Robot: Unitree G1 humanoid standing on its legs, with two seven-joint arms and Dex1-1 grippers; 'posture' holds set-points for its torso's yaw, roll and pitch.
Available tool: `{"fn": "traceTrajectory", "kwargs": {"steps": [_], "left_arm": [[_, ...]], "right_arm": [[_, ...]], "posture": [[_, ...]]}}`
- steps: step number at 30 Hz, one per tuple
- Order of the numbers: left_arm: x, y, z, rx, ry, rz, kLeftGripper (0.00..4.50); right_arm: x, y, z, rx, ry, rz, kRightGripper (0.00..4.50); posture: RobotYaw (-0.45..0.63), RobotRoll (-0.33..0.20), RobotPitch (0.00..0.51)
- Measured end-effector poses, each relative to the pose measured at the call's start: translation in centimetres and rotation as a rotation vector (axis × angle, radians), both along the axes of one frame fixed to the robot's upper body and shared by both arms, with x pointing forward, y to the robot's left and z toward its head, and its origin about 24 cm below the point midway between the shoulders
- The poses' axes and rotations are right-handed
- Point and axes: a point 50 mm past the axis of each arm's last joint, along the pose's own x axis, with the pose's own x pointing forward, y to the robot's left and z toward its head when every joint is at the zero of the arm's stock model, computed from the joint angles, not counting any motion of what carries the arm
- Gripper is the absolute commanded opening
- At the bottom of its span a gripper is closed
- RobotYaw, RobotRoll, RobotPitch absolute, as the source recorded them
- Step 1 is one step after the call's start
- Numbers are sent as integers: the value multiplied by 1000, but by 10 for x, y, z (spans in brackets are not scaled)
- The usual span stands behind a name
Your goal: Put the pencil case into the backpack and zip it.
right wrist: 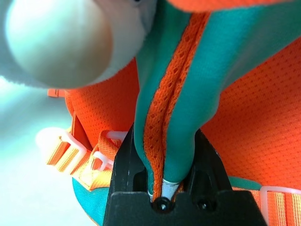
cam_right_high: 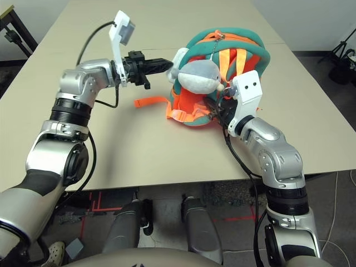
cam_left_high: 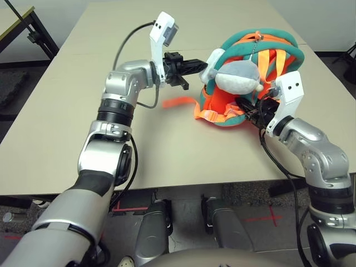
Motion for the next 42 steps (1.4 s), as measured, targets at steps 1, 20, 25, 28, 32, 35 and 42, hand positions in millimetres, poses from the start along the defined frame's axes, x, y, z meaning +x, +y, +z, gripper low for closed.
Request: {"fn": "traceTrajectory", "kwargs": {"steps": [1, 20, 25, 28, 32, 35, 42], "left_arm": [[0, -2, -3, 4, 3, -2, 0], [-6, 41, 19, -28, -81, 51, 1353], [-21, 65, 48, -47, -135, 71, 3315], [-34, 67, 62, -48, -175, 35, 4461], [-52, 59, 69, -37, -191, -56, 4500], [-62, 49, 67, -8, -186, -121, 4500], [-62, 15, 50, 55, -177, -208, 4500]], "right_arm": [[0, 0, 0, 0, -1, 1, 731], [-1, 0, -3, -2, 1, -5, 730], [0, -1, -4, -3, 3, -4, 730], [1, -1, -4, -6, 0, -4, 730], [1, -1, -3, -9, -2, 0, 730], [1, -1, -4, -10, -3, 0, 730], [2, -1, -4, -10, -3, -2, 730]], "posture": [[-180, 0, 141], [-166, 0, 133], [-154, 0, 135], [-152, 0, 137], [-153, 0, 138], [-155, 0, 138], [-170, 0, 136]]}}
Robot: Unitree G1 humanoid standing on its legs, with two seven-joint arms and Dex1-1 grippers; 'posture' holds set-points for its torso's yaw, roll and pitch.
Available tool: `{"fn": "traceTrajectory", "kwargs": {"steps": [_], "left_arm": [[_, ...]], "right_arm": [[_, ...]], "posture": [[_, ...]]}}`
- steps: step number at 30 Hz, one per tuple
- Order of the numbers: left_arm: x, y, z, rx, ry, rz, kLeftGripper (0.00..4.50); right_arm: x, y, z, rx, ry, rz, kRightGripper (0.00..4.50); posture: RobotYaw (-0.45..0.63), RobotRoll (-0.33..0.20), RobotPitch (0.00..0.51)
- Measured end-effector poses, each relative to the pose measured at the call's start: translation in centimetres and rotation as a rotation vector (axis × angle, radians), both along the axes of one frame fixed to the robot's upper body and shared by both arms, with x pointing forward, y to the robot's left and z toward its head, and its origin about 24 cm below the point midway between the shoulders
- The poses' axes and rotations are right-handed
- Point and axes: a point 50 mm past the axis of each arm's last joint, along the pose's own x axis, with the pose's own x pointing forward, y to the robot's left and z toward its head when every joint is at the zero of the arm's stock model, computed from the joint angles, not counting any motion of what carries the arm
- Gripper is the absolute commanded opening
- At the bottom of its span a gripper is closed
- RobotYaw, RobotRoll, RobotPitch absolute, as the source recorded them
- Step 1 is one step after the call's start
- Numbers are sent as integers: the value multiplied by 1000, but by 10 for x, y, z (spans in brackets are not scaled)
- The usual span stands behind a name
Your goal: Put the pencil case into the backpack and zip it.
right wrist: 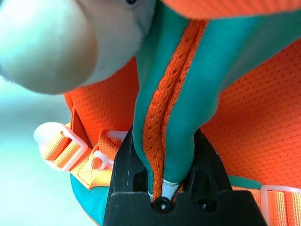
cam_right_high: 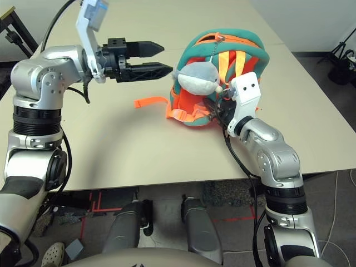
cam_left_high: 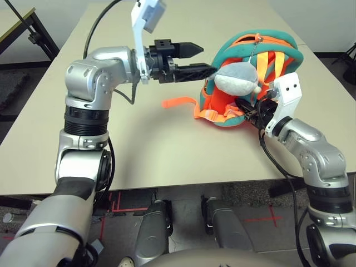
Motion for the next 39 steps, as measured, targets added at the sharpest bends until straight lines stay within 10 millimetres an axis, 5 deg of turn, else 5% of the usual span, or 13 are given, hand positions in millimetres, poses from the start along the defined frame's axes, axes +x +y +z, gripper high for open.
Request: {"fn": "traceTrajectory", "kwargs": {"steps": [12, 15, 23, 26, 39], "left_arm": [[21, -39, -36, 70, 3, 37, 4500], [21, -45, -32, 57, -8, 23, 3888], [22, -43, -32, 47, 1, 29, 962], [22, -41, -31, 44, 4, 33, 301], [25, 27, 5, 32, -52, 211, 248]], "right_arm": [[0, 2, -1, 11, 1, 0, 730], [0, 3, -1, 14, 1, 0, 730], [0, 4, -2, 18, 2, 1, 730], [0, 4, -2, 19, 2, 2, 730], [1, 6, -4, 18, 6, 14, 730]], "posture": [[-186, 0, 137], [-187, 0, 138], [-186, 0, 138], [-176, 0, 141], [-159, 0, 141]]}}
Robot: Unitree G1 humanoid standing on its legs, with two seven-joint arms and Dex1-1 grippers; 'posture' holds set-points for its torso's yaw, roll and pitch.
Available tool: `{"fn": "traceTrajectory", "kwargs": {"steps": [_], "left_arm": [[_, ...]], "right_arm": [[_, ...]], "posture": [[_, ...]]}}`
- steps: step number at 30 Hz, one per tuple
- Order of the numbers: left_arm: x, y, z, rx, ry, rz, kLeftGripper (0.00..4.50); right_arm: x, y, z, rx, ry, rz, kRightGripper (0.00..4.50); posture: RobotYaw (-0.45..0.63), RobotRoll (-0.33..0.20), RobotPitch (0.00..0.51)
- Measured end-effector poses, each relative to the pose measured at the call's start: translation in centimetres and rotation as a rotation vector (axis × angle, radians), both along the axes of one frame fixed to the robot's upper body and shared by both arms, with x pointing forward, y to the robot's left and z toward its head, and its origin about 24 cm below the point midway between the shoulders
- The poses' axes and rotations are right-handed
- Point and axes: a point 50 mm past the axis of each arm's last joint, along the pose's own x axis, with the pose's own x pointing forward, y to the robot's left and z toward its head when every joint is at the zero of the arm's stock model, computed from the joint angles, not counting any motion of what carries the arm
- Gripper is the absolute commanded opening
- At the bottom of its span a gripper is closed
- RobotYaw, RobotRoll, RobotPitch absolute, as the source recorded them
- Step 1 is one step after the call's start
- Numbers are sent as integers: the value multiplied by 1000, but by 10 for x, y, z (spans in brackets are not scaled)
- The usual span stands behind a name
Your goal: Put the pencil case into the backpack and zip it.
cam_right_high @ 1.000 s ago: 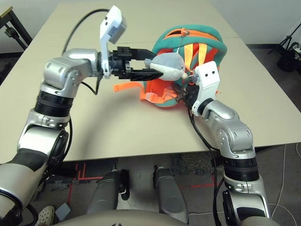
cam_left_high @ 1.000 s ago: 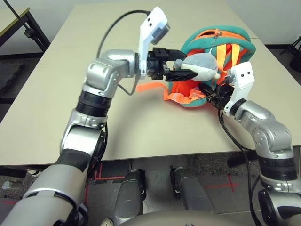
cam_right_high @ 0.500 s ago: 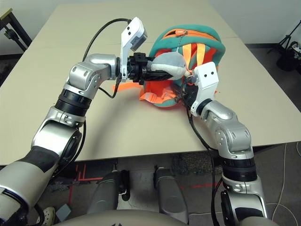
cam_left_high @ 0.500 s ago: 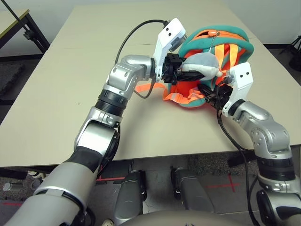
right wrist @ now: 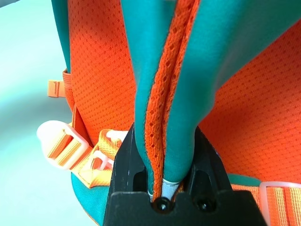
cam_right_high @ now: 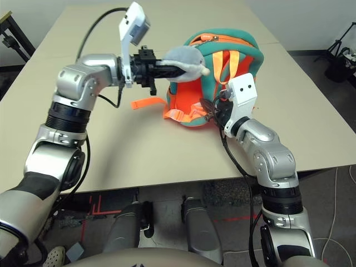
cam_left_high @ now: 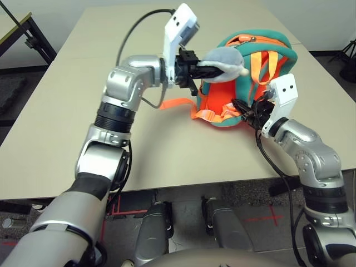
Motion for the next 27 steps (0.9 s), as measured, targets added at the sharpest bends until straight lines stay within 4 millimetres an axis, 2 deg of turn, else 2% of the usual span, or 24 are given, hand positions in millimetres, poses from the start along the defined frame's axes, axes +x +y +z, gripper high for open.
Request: {"fn": "traceTrajectory", "kwargs": {"steps": [4, 11, 15, 17, 21, 27], "left_arm": [[1, 28, 2, 14, 9, 86, 248], [1, 56, -35, 55, 132, 158, 247], [-1, 61, -60, 74, 209, 169, 247], [-1, 63, -78, 96, 269, 180, 246], [-2, 59, -110, 124, 360, 175, 235], [1, 50, -131, 126, 410, 166, 235]], "right_arm": [[1, 0, -1, -1, 2, 3, 730], [1, 3, -2, -6, 0, 20, 730], [2, 3, -2, -9, 1, 24, 730], [2, 3, -2, -10, 2, 26, 730], [2, 3, -2, -16, 1, 25, 730], [2, 2, -2, -19, 2, 24, 730]], "posture": [[-151, 0, 141], [-141, 0, 142], [-141, 0, 139], [-143, 0, 138], [-145, 0, 138], [-149, 0, 139]]}}
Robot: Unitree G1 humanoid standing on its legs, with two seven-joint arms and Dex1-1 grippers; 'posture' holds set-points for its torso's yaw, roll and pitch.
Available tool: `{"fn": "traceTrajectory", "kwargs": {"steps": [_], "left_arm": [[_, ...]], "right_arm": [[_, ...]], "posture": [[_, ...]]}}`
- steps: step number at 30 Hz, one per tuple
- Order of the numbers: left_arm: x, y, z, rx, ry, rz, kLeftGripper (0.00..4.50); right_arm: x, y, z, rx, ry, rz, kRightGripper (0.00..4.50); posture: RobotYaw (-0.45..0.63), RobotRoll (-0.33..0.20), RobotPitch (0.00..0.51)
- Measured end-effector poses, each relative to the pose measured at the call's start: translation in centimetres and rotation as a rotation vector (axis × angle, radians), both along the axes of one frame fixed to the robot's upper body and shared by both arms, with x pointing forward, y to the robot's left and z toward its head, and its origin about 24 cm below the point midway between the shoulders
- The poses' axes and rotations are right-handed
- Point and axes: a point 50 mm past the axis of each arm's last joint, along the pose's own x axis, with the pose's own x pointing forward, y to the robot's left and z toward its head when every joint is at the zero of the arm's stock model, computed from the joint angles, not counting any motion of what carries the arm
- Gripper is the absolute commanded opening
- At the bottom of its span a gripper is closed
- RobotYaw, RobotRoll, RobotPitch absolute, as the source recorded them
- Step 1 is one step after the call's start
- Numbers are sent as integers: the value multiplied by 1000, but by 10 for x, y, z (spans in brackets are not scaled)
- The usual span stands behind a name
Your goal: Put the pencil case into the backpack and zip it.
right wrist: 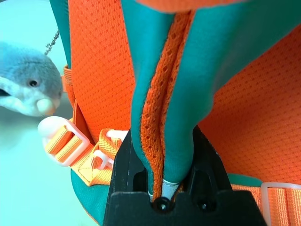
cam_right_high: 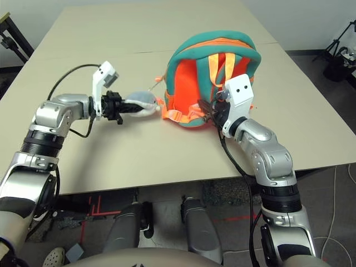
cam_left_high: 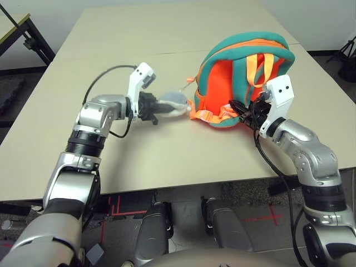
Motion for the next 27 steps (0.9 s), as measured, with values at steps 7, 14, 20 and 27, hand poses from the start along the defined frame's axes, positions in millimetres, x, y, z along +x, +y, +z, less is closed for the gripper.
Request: {"fn": "traceTrajectory", "kwargs": {"steps": [7, 14, 20, 27], "left_arm": [[2, -19, -29, -11, 54, -24, 235], [6, -20, -27, -48, 43, 9, 235], [10, -16, -8, -88, 28, 38, 2864], [7, -19, 6, -78, -8, 17, 4500]], "right_arm": [[0, 0, 0, 0, 0, 0, 730], [2, 0, 2, 0, 7, -3, 730], [-1, -4, 8, 97, 102, 24, 2467], [-7, -11, 27, 171, 184, 83, 4446]], "posture": [[-155, 0, 138], [-158, 0, 139], [-154, 0, 143], [-156, 0, 149]]}}
